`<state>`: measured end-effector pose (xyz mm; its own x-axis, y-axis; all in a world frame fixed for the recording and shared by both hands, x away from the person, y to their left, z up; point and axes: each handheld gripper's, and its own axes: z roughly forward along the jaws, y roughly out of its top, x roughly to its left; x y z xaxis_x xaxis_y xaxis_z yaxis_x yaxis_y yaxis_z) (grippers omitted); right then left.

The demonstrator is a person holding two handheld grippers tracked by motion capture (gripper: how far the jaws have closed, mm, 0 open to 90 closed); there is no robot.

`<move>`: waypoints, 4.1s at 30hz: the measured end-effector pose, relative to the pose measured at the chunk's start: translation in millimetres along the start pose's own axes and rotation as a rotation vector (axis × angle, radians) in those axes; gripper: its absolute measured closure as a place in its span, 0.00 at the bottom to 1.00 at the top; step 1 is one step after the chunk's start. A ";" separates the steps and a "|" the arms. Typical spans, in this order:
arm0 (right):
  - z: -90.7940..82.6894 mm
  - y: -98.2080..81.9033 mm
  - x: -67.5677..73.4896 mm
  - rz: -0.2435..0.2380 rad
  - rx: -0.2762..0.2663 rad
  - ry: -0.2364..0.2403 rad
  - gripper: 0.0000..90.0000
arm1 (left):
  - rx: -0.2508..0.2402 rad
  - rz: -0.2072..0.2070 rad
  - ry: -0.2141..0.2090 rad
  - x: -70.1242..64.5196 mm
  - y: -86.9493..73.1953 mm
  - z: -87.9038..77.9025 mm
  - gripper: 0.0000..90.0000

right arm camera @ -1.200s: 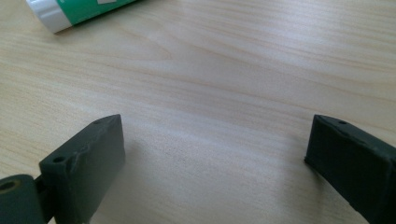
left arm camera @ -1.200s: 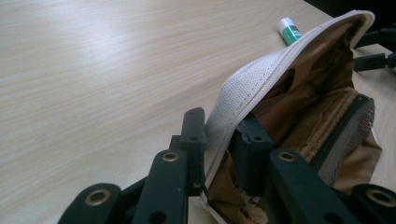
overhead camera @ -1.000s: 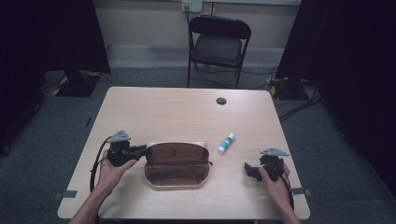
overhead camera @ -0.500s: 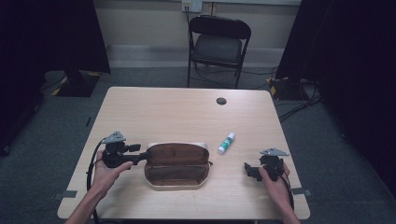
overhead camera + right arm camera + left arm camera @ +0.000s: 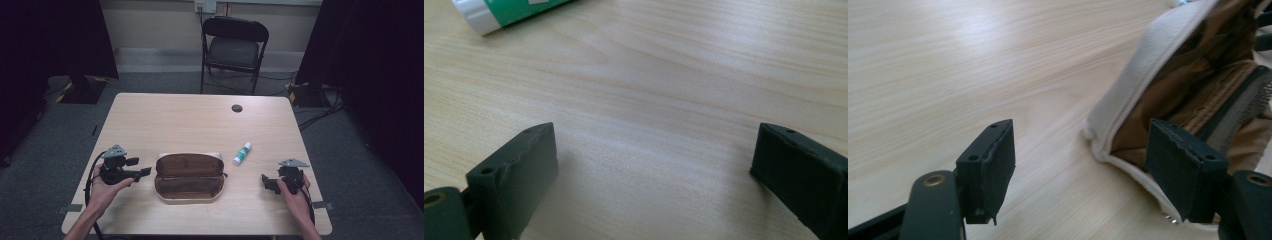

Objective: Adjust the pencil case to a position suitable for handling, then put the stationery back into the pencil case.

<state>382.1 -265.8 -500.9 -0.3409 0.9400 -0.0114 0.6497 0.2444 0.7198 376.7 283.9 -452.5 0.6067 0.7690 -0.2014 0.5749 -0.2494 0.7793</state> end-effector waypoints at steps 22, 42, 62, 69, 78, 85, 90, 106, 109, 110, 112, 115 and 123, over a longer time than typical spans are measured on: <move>-5.8 2.4 10.2 -0.023 -0.007 0.019 0.17 | 0.144 0.058 0.185 23.2 -33.4 18.9 0.17; 8.2 63.3 50.5 -0.119 -0.118 0.130 0.27 | 0.100 0.084 0.223 21.1 -37.5 27.9 0.05; 53.5 85.6 61.4 -0.122 -0.045 0.133 0.23 | 0.096 0.080 0.212 21.0 -38.0 28.1 0.05; 59.9 81.3 59.9 -0.108 -0.020 0.127 0.27 | 0.101 0.081 0.210 20.7 -38.4 27.2 0.05; 63.1 76.8 55.8 -0.112 0.024 0.104 0.38 | 0.098 0.085 0.213 19.6 -40.2 25.1 0.05; 59.6 75.3 54.0 -0.106 0.039 0.127 0.55 | 0.100 0.087 0.216 18.5 -41.6 23.8 0.05; 58.2 74.6 54.9 -0.125 0.040 0.125 0.58 | 0.102 0.086 0.215 18.4 -41.5 23.7 0.05; 51.7 70.5 52.6 -0.140 0.053 0.150 0.73 | 0.105 0.083 0.210 18.3 -41.1 24.7 0.03; 49.2 68.5 51.7 -0.142 0.056 0.156 0.73 | 0.105 0.083 0.210 18.3 -41.1 24.7 0.03; 48.1 67.9 51.2 -0.145 0.060 0.160 0.73 | 0.105 0.083 0.210 18.3 -41.1 24.7 0.03; 45.6 64.6 49.8 -0.149 0.052 0.164 0.73 | 0.105 0.083 0.210 18.3 -41.1 24.7 0.03; 38.5 58.5 49.9 -0.161 0.059 0.177 0.73 | 0.105 0.083 0.210 18.3 -41.1 24.7 0.03; 22.1 45.2 52.0 -0.181 0.079 0.191 0.73 | 0.103 0.081 0.213 18.0 -40.9 25.4 0.03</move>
<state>408.8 -200.6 -484.3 -0.5734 0.8193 0.0018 0.6152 0.4291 0.6614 378.1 293.0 -503.1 0.5299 0.8481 -0.0022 0.5888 -0.3660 0.7207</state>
